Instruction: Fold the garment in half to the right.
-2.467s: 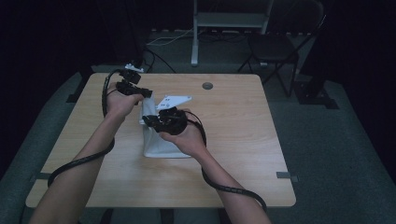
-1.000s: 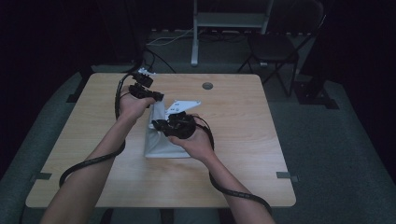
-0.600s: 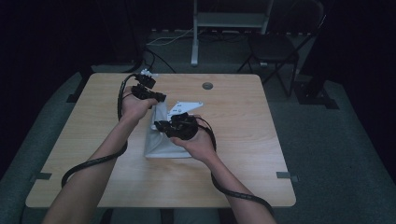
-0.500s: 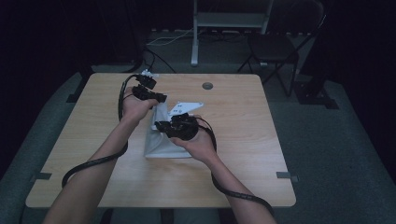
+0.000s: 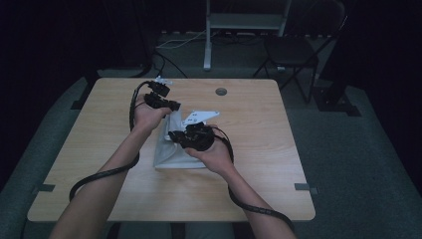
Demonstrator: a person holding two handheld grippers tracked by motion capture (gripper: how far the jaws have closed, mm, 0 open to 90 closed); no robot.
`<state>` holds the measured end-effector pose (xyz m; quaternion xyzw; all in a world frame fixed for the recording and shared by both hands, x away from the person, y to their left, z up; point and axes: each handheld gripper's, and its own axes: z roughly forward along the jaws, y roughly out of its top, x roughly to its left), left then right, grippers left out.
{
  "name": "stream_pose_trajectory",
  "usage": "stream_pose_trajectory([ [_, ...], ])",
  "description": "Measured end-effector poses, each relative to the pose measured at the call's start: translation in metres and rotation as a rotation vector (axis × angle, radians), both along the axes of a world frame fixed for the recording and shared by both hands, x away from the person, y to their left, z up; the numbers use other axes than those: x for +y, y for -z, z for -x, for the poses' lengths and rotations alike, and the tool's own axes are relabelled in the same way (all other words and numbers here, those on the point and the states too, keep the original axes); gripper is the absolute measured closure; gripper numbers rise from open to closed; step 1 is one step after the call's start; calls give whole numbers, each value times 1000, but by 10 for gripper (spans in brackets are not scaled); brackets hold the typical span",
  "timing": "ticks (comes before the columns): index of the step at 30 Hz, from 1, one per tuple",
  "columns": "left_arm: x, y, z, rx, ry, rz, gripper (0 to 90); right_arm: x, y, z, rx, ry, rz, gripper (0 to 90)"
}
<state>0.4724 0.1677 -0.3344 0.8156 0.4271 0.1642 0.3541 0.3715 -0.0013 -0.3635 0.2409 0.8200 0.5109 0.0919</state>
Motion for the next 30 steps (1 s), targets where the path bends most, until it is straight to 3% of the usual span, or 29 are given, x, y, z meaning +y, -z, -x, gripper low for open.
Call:
stream_pose_trajectory([
  [30,-15,10,0,11,23,-23,826,-10,14,2,23,9,13,809],
])
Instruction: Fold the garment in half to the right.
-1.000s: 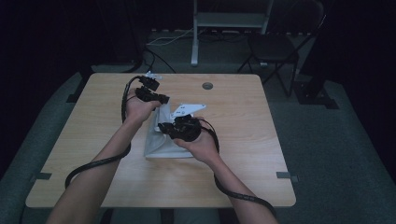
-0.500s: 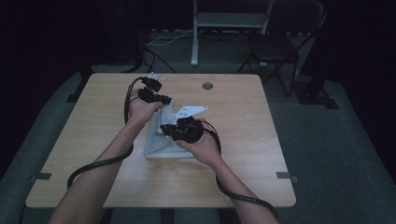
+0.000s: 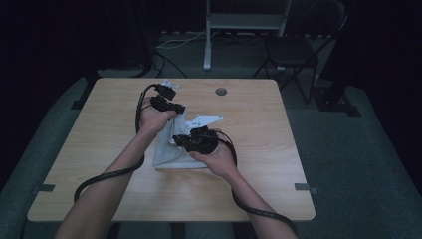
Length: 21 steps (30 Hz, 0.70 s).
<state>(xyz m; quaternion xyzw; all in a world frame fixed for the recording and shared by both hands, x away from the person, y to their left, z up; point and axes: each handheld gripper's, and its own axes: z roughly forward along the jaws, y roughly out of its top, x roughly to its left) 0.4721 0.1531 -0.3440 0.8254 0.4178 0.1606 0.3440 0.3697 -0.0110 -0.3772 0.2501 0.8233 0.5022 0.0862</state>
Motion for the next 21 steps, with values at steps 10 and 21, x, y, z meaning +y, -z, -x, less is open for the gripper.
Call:
stream_pose_trajectory([
  [10,-5,4,0,6,8,-5,825,-2,5,1,7,2,3,809],
  [21,-9,7,1,6,15,-6,824,-4,8,1,18,9,3,809],
])
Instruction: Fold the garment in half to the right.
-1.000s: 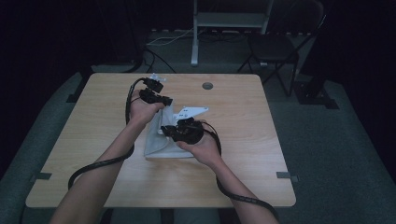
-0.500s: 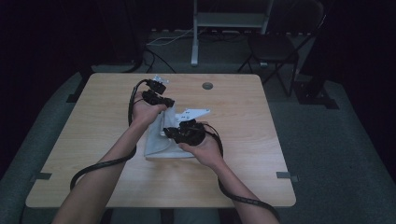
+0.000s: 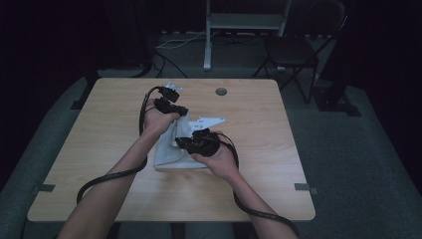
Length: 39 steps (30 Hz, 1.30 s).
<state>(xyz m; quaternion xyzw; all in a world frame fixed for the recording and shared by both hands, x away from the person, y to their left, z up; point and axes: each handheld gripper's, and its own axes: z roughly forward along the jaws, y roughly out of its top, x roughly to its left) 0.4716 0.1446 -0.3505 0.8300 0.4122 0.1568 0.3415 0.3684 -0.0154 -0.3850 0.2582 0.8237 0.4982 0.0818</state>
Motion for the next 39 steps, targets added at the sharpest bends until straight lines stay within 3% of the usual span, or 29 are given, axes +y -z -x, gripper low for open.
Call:
stream_pose_trajectory([
  [17,-7,9,-1,15,7,-1,821,-6,7,0,12,5,16,807],
  [39,-17,14,-1,21,27,-42,818,-13,14,1,30,20,14,807],
])
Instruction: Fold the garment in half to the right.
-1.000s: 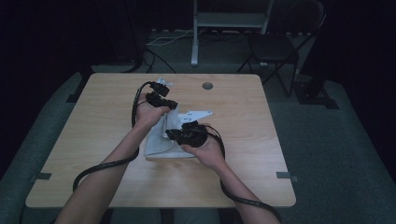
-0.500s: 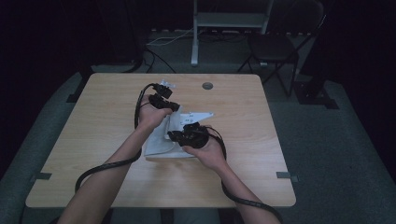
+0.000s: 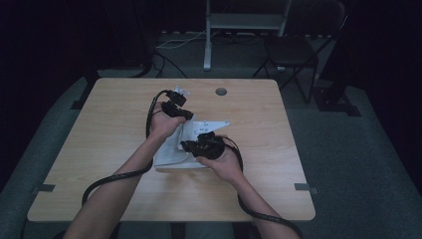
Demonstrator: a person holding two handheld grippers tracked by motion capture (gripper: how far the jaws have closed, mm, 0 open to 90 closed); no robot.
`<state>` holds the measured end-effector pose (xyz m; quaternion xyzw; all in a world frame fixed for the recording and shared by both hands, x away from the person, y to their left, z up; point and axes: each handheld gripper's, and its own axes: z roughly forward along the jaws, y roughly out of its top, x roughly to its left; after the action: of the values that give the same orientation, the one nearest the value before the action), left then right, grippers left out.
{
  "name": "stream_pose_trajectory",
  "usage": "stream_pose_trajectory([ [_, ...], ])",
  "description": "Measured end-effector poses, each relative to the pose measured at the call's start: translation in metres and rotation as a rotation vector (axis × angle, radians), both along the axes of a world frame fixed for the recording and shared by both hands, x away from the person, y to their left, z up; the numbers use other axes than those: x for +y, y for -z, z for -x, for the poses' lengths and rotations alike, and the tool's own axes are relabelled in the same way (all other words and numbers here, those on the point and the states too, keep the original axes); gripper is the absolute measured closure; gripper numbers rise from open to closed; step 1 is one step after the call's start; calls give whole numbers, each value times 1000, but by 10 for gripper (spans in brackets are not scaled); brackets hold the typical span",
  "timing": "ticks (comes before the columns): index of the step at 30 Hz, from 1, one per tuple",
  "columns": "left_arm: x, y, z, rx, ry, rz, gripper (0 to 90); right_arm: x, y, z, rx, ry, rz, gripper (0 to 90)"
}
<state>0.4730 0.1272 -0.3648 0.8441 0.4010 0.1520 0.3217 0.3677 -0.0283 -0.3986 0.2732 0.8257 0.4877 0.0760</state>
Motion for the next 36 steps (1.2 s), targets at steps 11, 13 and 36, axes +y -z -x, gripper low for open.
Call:
stream_pose_trajectory([
  [11,-5,0,1,-4,8,-17,814,-5,4,1,8,10,-9,807],
  [13,-6,-1,1,-6,8,-25,812,-6,4,1,9,12,-9,807],
  [36,-21,5,0,-5,22,-54,808,-17,9,3,21,34,-22,805],
])
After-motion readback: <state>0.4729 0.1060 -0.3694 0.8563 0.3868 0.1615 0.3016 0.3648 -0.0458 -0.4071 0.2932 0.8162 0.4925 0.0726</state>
